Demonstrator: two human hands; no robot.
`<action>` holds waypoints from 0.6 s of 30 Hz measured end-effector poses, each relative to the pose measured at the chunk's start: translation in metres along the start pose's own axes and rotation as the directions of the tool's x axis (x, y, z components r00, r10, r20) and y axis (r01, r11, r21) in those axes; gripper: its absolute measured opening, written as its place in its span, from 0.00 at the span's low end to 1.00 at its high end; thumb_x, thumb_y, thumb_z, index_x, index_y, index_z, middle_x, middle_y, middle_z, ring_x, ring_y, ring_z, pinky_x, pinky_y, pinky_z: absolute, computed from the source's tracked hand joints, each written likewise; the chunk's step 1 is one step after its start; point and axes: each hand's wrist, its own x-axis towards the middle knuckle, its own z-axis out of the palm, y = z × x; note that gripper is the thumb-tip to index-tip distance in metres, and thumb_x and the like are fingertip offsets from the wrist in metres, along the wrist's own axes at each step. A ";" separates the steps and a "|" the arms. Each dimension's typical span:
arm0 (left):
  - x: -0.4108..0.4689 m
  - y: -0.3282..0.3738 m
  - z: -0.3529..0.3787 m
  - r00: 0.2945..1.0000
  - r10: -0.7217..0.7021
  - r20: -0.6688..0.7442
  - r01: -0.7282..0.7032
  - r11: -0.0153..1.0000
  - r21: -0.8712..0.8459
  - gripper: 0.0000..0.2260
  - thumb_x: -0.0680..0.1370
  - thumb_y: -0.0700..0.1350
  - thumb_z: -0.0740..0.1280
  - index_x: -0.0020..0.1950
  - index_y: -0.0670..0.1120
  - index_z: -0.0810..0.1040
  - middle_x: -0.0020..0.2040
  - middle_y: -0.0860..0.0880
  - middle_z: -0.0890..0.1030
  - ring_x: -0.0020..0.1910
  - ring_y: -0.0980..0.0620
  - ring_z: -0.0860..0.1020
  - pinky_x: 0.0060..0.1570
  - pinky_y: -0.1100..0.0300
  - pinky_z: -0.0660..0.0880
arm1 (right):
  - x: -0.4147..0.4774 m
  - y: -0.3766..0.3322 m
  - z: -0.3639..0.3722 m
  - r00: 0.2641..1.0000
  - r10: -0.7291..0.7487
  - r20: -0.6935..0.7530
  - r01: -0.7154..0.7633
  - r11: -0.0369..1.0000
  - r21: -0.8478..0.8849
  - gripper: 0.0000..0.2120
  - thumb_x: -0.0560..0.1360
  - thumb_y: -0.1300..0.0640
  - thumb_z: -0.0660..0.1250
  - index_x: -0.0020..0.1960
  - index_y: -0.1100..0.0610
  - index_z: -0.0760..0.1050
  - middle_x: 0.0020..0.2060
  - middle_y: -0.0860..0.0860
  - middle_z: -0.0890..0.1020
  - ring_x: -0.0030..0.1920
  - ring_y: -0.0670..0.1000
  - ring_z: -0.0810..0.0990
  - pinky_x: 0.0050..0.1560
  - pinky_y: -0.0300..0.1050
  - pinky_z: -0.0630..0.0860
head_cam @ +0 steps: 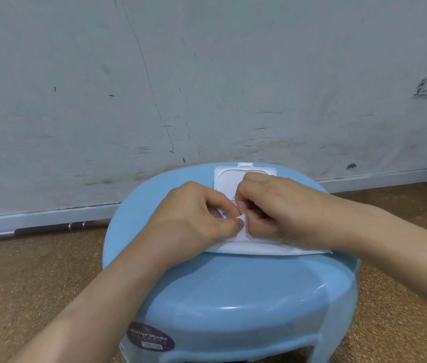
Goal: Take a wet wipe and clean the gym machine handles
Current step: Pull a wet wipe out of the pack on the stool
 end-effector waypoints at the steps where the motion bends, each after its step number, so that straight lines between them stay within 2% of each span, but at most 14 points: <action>1: 0.001 0.000 0.001 1.000 0.006 -0.012 -0.006 1.000 -0.017 0.04 0.68 0.49 0.75 0.35 0.58 0.84 0.32 0.53 0.80 0.30 0.57 0.75 0.34 0.63 0.71 | -0.002 0.001 -0.001 1.000 -0.001 -0.021 0.002 1.000 0.023 0.14 0.69 0.47 0.49 0.42 0.53 0.70 0.37 0.44 0.70 0.39 0.45 0.67 0.40 0.38 0.67; 3: 0.001 0.000 0.003 0.998 0.019 -0.056 -0.023 0.997 -0.069 0.06 0.68 0.45 0.76 0.35 0.57 0.84 0.37 0.51 0.80 0.34 0.54 0.77 0.38 0.60 0.72 | -0.009 0.003 -0.006 0.999 0.011 -0.049 -0.008 0.999 0.051 0.11 0.74 0.51 0.56 0.46 0.54 0.75 0.40 0.44 0.73 0.41 0.44 0.69 0.43 0.33 0.67; 5: 0.000 -0.001 0.004 0.995 0.047 -0.093 -0.061 0.986 -0.152 0.06 0.67 0.43 0.77 0.33 0.54 0.85 0.40 0.52 0.77 0.34 0.57 0.74 0.37 0.66 0.69 | -0.015 0.004 -0.009 0.998 0.067 -0.020 -0.064 0.993 0.101 0.05 0.75 0.53 0.65 0.50 0.50 0.78 0.45 0.43 0.74 0.43 0.42 0.72 0.43 0.29 0.67; 7: -0.001 -0.001 0.004 0.991 0.076 -0.110 -0.096 0.977 -0.190 0.07 0.68 0.42 0.77 0.33 0.52 0.84 0.42 0.54 0.74 0.33 0.59 0.72 0.36 0.72 0.67 | -0.019 0.006 -0.006 0.993 0.118 -0.030 -0.110 0.976 0.187 0.08 0.73 0.53 0.70 0.52 0.48 0.80 0.47 0.43 0.76 0.43 0.40 0.73 0.43 0.28 0.67; 10: -0.001 -0.004 0.003 0.982 0.136 -0.129 -0.161 0.965 -0.207 0.07 0.69 0.41 0.77 0.33 0.52 0.84 0.41 0.55 0.77 0.38 0.53 0.76 0.39 0.68 0.70 | -0.017 0.008 -0.002 0.984 0.168 -0.050 -0.150 0.956 0.253 0.11 0.72 0.53 0.72 0.54 0.48 0.80 0.50 0.44 0.78 0.47 0.40 0.75 0.46 0.29 0.69; 12: -0.001 -0.005 0.003 0.976 0.173 -0.133 -0.199 0.957 -0.211 0.07 0.68 0.41 0.77 0.34 0.53 0.84 0.40 0.57 0.80 0.39 0.54 0.77 0.42 0.65 0.72 | -0.015 0.010 -0.004 0.985 0.172 -0.021 -0.161 0.953 0.258 0.11 0.72 0.52 0.72 0.55 0.47 0.80 0.50 0.42 0.79 0.50 0.40 0.76 0.49 0.30 0.69; 15: -0.001 -0.005 0.004 0.967 0.187 -0.174 -0.223 0.950 -0.219 0.07 0.69 0.40 0.77 0.34 0.51 0.84 0.40 0.56 0.80 0.39 0.55 0.77 0.42 0.69 0.71 | -0.012 0.010 -0.005 0.991 0.133 -0.013 -0.129 0.980 0.151 0.11 0.72 0.52 0.72 0.54 0.49 0.80 0.48 0.43 0.79 0.48 0.43 0.75 0.49 0.35 0.70; 18: -0.003 -0.004 0.004 0.962 0.209 -0.177 -0.229 0.968 -0.104 0.07 0.71 0.41 0.75 0.35 0.52 0.83 0.40 0.54 0.81 0.39 0.56 0.77 0.42 0.66 0.72 | -0.010 0.011 0.001 0.982 0.108 -0.153 -0.080 0.980 0.180 0.04 0.71 0.55 0.73 0.46 0.53 0.82 0.41 0.44 0.80 0.43 0.44 0.76 0.45 0.38 0.72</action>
